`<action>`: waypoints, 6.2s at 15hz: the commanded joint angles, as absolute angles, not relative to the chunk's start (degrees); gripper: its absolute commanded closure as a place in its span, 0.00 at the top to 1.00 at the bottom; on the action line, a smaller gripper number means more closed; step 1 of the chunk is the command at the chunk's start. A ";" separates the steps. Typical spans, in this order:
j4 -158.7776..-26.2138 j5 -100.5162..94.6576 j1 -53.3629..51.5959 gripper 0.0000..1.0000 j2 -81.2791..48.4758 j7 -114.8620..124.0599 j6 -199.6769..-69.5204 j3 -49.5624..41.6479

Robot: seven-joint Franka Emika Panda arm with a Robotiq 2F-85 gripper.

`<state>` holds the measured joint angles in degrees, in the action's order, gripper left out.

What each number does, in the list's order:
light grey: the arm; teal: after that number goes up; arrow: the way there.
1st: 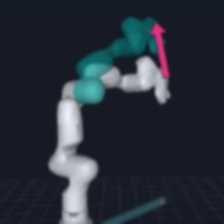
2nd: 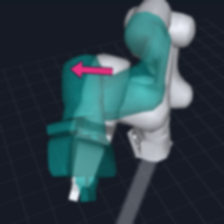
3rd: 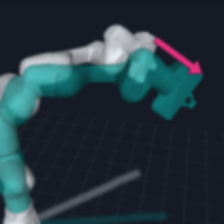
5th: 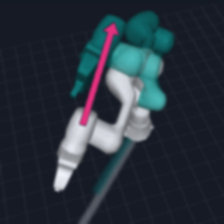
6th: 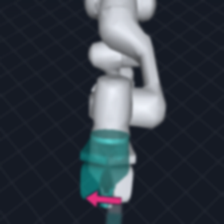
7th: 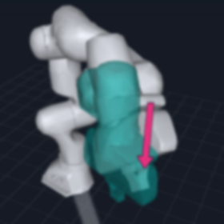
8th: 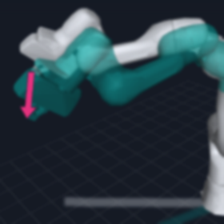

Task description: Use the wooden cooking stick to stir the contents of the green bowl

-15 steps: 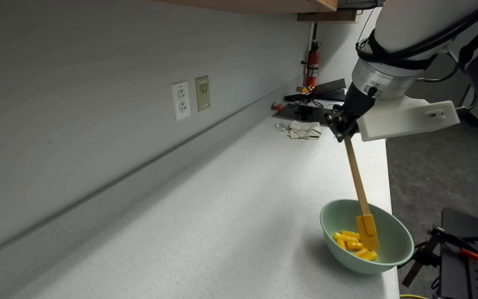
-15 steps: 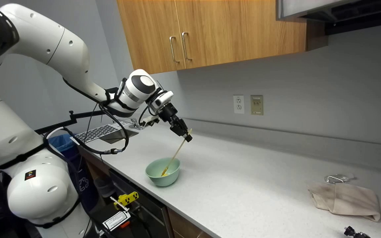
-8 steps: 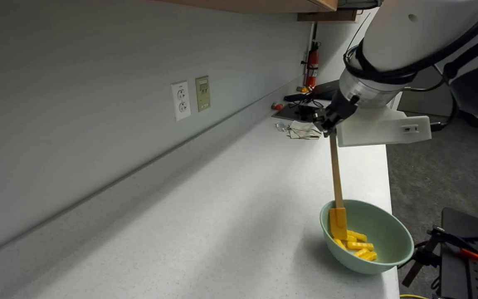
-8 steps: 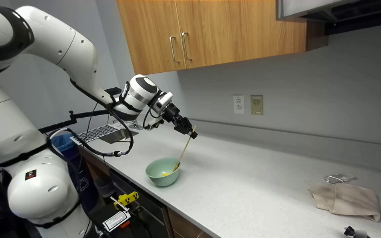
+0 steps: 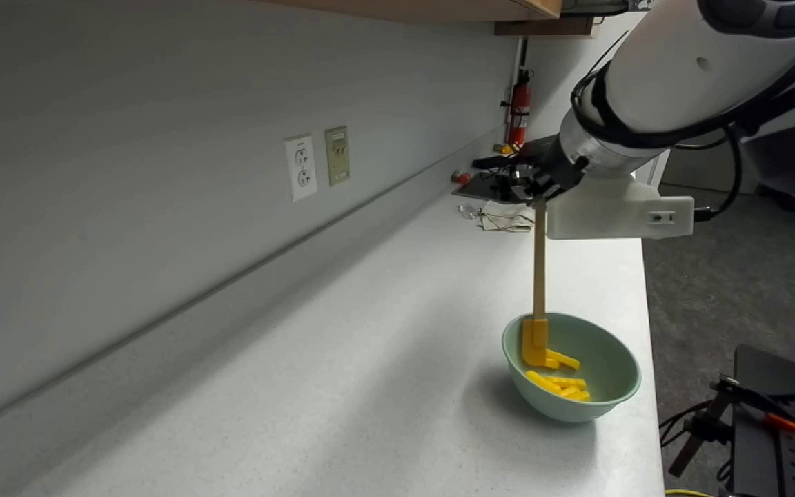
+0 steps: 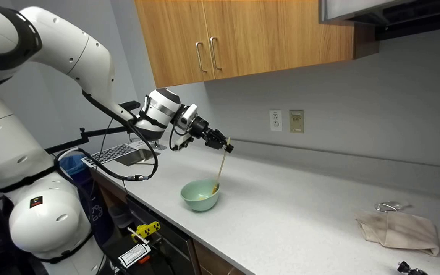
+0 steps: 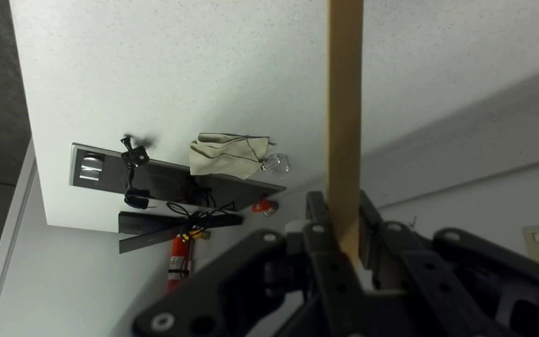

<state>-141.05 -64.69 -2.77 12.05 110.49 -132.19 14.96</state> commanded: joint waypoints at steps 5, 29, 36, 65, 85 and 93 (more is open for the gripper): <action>-140.75 -52.94 -5.93 0.04 12.19 100.47 -137.45 9.61; -138.27 -56.07 -6.29 0.04 9.09 101.26 -135.54 8.43; -137.75 -49.41 -5.20 0.04 7.67 98.25 -137.68 8.98; -136.88 -50.39 -5.46 0.04 6.91 98.96 -140.24 7.23; -138.29 -62.81 -6.64 0.04 7.69 106.83 -132.06 8.68; -137.37 -55.24 -6.03 0.04 6.83 102.48 -137.24 7.81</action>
<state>-137.54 -56.53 -6.18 6.66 104.09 -136.53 8.11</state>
